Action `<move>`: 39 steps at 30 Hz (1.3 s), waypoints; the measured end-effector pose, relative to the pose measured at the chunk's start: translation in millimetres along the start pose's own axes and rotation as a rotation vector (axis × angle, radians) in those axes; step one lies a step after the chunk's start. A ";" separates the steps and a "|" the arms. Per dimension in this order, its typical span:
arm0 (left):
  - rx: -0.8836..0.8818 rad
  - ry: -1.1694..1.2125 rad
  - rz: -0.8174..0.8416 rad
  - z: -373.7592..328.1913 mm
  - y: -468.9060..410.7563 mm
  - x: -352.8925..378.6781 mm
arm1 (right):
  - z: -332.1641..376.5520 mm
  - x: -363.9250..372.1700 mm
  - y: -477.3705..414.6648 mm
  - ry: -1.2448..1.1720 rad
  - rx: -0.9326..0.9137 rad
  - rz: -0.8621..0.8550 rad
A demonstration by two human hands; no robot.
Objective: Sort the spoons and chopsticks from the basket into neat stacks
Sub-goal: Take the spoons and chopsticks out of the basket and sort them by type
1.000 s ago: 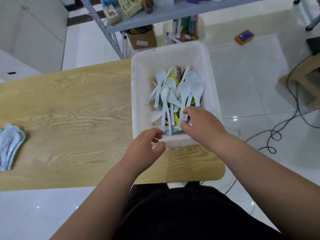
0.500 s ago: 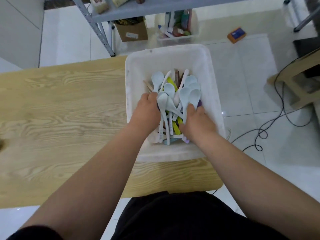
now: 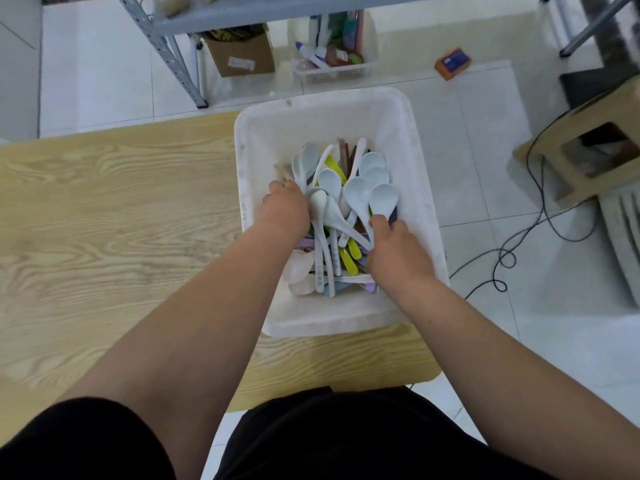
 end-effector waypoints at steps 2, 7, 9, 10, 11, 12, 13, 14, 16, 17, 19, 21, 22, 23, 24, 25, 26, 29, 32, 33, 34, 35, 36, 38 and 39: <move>-0.022 0.080 -0.010 5.4 0.9 -2.0 | -0.1 -1.0 0.5 -0.010 -0.019 0.003; -0.067 0.120 0.038 6.0 17.0 -1.2 | -4.5 -1.7 5.6 -0.086 -0.027 0.020; -0.074 0.100 -0.004 8.7 21.6 -5.1 | -6.0 -3.3 8.8 -0.160 -0.012 0.021; -0.079 0.137 -0.026 9.5 25.4 -6.3 | -7.4 -4.1 10.5 -0.196 -0.007 0.017; -0.078 0.192 -0.041 10.1 30.1 -6.2 | -8.7 -5.2 12.7 -0.231 -0.003 0.011; -0.072 0.267 -0.064 11.6 34.4 -6.4 | -10.0 -5.8 14.8 -0.264 0.000 0.002; -0.099 0.360 -0.066 15.6 38.1 -4.0 | -11.7 -6.8 17.3 -0.311 0.005 -0.008; -0.157 0.462 -0.058 21.5 40.1 2.6 | -13.9 -7.2 19.4 -0.370 0.015 -0.014; -0.240 0.568 -0.060 26.3 47.9 3.8 | -17.9 -7.7 24.7 -0.481 0.032 -0.025; -0.229 0.555 -0.050 23.6 54.2 2.1 | -18.8 -8.5 28.3 -0.522 0.034 -0.032; -0.230 0.602 -0.053 22.0 66.2 -1.2 | -20.2 -8.7 34.9 -0.585 0.026 -0.045; -0.227 0.705 -0.074 21.6 81.5 -3.8 | -21.3 -10.3 40.4 -0.620 0.010 -0.079; -0.237 0.776 -0.056 21.5 89.2 0.2 | -21.3 -12.0 43.0 -0.627 -0.004 -0.100; -0.247 0.852 -0.036 20.4 96.9 4.5 | -20.6 -13.9 45.9 -0.640 -0.022 -0.116; -0.260 0.922 -0.015 18.4 104.9 8.5 | -18.4 -16.1 49.5 -0.661 -0.046 -0.124; -0.267 0.986 0.002 14.4 114.6 10.7 | -16.2 -17.6 53.8 -0.688 -0.080 -0.131; -0.264 1.050 0.023 9.0 123.6 14.6 | -13.3 -19.0 58.9 -0.710 -0.108 -0.134; -0.267 1.278 0.061 -11.9 154.0 19.8 | 0.0 -26.0 76.8 -0.779 -0.163 -0.141; -0.229 1.470 0.081 -31.2 179.0 18.7 | 16.5 -31.2 96.4 -0.853 -0.216 -0.135; -0.196 1.456 0.071 -35.7 186.1 14.9 | 22.8 -31.2 103.0 -0.868 -0.255 -0.122; -0.162 1.412 0.044 -37.2 191.8 12.6 | 28.9 -30.2 109.4 -0.870 -0.301 -0.104; -0.139 1.381 0.011 -37.5 198.5 10.3 | 34.0 -29.1 115.6 -0.869 -0.349 -0.086; -0.151 1.397 -0.018 -34.9 204.7 10.9 | 37.3 -27.8 120.8 -0.869 -0.379 -0.066; -0.203 1.488 -0.044 -28.5 216.2 14.8 | 40.8 -25.8 129.3 -0.875 -0.419 -0.034; -0.218 1.537 -0.051 -25.5 222.1 16.6 | 41.5 -25.1 133.4 -0.877 -0.435 -0.028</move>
Point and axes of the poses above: each hand's wrist, its own y-axis away from the middle knuckle, its own x-axis out of the palm, z = x × y, the point moved 9 cm from there along -y, towards the middle knuckle, and after that the axes turned 2 degrees about -z, right-handed, at the moved point
